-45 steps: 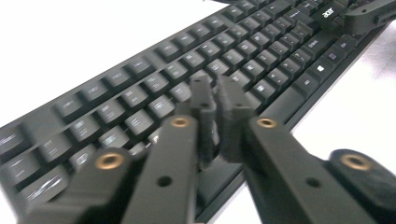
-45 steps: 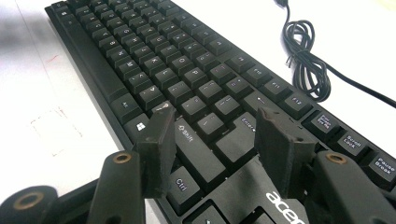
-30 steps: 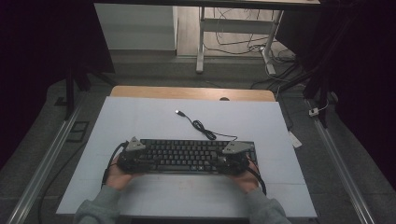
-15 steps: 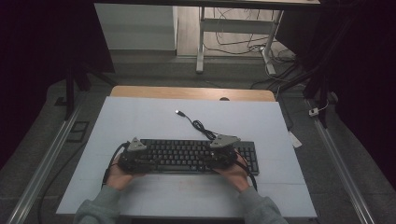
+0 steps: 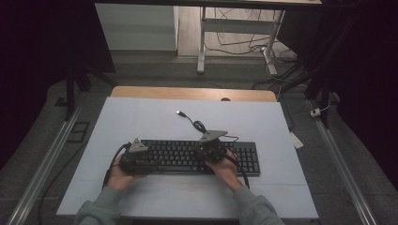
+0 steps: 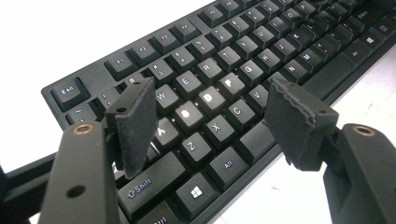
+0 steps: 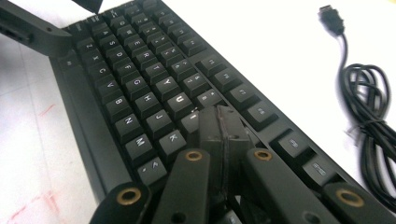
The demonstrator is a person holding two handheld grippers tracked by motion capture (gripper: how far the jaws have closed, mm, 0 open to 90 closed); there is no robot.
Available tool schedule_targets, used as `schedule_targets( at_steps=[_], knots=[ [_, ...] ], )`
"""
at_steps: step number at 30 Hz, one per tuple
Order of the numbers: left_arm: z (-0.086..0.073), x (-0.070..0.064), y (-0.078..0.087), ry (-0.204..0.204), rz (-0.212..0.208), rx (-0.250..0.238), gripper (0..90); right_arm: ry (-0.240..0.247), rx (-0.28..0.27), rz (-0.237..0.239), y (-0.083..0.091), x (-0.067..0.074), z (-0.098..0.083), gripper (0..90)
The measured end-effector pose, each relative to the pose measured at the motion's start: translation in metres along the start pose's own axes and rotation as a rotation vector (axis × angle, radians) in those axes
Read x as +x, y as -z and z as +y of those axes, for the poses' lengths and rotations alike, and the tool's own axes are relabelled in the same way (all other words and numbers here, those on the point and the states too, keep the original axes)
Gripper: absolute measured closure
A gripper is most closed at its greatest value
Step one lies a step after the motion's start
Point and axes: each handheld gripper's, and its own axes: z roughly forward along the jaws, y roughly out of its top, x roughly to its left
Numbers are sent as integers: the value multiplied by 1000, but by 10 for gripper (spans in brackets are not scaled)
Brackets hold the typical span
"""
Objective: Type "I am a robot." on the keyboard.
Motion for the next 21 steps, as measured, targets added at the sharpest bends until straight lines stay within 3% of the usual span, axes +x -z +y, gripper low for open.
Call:
schedule_targets(
  at_steps=[14, 21],
  knots=[
    [-1, 0, -2, -5, 5, 11, 340, 10, 29, 1, -14, 1, 0, 897],
    [-2, 0, -1, -4, 6, 9, 340, 25, 40, -23, -15, 3, -1, 898]
  ],
)
